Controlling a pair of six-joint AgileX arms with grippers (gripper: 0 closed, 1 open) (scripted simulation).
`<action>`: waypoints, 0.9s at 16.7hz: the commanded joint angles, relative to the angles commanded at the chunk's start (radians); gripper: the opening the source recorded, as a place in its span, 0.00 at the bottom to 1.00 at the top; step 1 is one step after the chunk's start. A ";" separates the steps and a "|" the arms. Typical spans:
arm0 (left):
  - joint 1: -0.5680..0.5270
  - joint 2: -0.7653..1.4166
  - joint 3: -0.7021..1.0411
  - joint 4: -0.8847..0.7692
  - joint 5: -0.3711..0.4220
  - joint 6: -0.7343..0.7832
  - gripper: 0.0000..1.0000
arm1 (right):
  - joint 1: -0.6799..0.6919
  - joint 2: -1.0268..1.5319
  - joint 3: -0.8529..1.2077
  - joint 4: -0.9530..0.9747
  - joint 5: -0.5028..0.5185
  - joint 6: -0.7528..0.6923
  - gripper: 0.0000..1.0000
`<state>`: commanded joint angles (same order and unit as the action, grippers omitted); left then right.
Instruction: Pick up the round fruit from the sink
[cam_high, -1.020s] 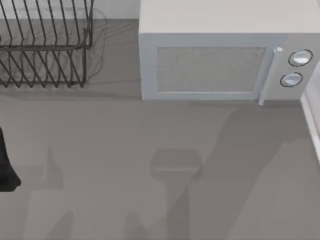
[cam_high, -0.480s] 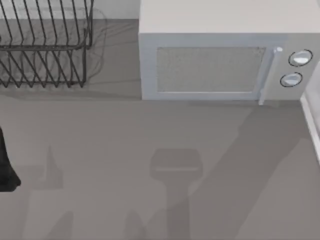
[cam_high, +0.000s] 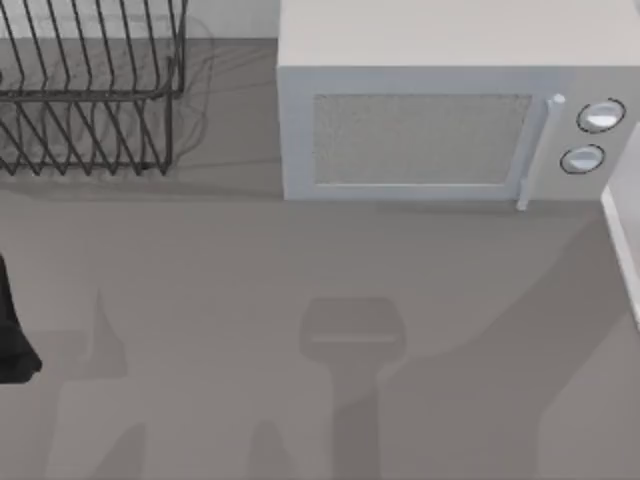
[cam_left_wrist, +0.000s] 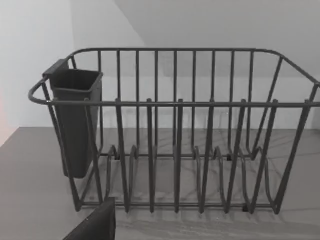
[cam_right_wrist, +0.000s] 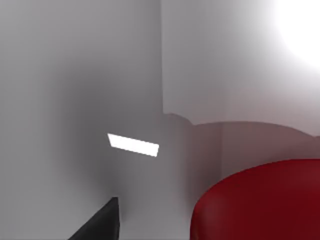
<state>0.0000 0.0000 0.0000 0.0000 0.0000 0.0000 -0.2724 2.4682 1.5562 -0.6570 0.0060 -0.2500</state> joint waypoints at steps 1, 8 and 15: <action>0.000 0.000 0.000 0.000 0.000 0.000 1.00 | 0.000 0.004 -0.002 0.005 0.000 0.000 1.00; 0.000 0.000 0.000 0.000 0.000 0.000 1.00 | 0.000 0.004 -0.002 0.005 0.000 0.000 0.70; 0.000 0.000 0.000 0.000 0.000 0.000 1.00 | 0.000 0.004 -0.002 0.005 0.000 0.000 0.17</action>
<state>0.0000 0.0000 0.0000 0.0000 0.0000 0.0000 -0.2725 2.4721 1.5537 -0.6523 0.0061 -0.2500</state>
